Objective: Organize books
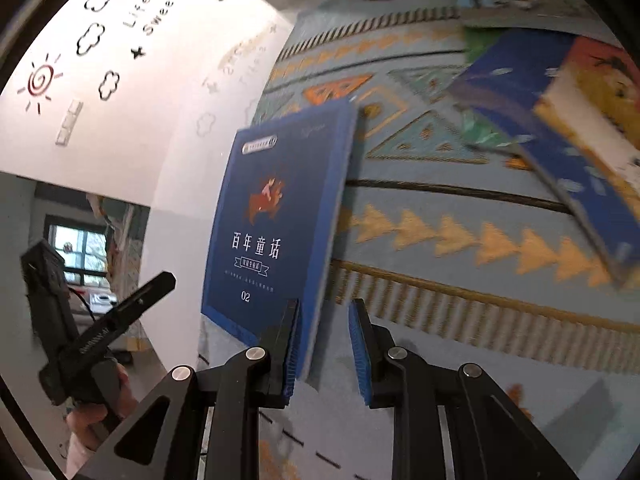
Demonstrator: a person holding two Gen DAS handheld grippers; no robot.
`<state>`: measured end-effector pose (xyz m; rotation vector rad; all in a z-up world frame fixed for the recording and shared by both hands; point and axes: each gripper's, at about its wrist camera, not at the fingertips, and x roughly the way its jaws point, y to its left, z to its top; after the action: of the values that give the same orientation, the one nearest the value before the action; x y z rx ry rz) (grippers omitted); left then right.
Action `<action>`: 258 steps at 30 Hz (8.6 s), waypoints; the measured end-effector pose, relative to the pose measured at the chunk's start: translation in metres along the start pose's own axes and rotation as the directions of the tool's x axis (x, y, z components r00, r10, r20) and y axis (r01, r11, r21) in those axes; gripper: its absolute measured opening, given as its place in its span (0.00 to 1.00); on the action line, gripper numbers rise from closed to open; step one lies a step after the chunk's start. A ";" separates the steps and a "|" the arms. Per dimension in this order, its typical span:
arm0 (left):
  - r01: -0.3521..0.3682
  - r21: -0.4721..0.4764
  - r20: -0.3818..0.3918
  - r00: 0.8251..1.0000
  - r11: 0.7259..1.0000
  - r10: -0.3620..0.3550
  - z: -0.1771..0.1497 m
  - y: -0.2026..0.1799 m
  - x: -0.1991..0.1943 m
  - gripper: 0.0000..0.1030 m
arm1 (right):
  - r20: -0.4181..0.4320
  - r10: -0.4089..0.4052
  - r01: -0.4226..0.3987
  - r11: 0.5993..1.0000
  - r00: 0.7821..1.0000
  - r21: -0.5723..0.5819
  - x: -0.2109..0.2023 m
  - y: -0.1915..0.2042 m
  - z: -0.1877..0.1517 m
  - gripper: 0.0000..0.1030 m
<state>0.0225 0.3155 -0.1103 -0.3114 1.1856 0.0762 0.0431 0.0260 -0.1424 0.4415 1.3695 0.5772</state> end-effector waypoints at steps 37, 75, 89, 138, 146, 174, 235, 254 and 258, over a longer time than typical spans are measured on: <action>0.262 0.631 -0.182 0.965 0.730 -0.189 -0.043 -0.355 0.035 0.80 | 0.350 -0.277 0.035 0.825 0.895 0.564 -0.228 -0.248 -0.111 0.22; 0.439 0.824 -0.403 0.899 0.360 -0.173 -0.123 -0.423 0.058 0.85 | 0.256 -0.227 0.049 0.830 0.940 0.555 -0.206 -0.256 -0.136 0.53; 0.465 0.742 -0.447 0.880 0.483 -0.161 -0.107 -0.402 0.080 0.85 | 0.335 -0.259 0.031 0.831 0.906 0.556 -0.222 -0.268 -0.143 0.53; 0.624 0.486 -0.584 0.753 0.612 -0.305 -0.073 -0.357 0.084 0.89 | 0.566 0.234 -0.495 0.788 0.791 0.367 -0.229 -0.247 -0.174 0.07; 0.725 0.249 -0.661 0.612 0.642 -0.435 -0.065 -0.317 0.089 0.75 | 0.472 0.316 -0.471 0.844 0.823 0.256 -0.233 -0.206 -0.162 0.08; 0.698 0.294 -0.619 0.660 0.654 -0.426 -0.089 -0.292 0.065 0.36 | 0.315 0.127 -0.227 0.925 0.940 0.305 -0.219 -0.177 -0.181 0.11; 0.308 -0.106 -0.159 0.933 0.945 -0.322 0.019 0.021 0.065 0.39 | -0.034 0.146 -0.149 0.978 0.989 -0.145 0.036 0.059 0.033 0.11; 0.249 -0.196 -0.101 0.957 0.948 -0.272 0.032 0.040 0.070 0.45 | -0.081 0.101 -0.106 0.992 0.992 -0.063 0.074 0.055 0.026 0.13; 0.241 -0.207 -0.105 0.958 0.948 -0.266 0.031 0.043 0.072 0.46 | -0.084 0.101 -0.106 0.993 0.991 -0.050 0.076 0.052 0.026 0.13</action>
<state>0.0684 0.3578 -0.1748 -0.6463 1.2616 -0.0564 0.0697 0.1148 -0.1659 0.4511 1.4109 0.7230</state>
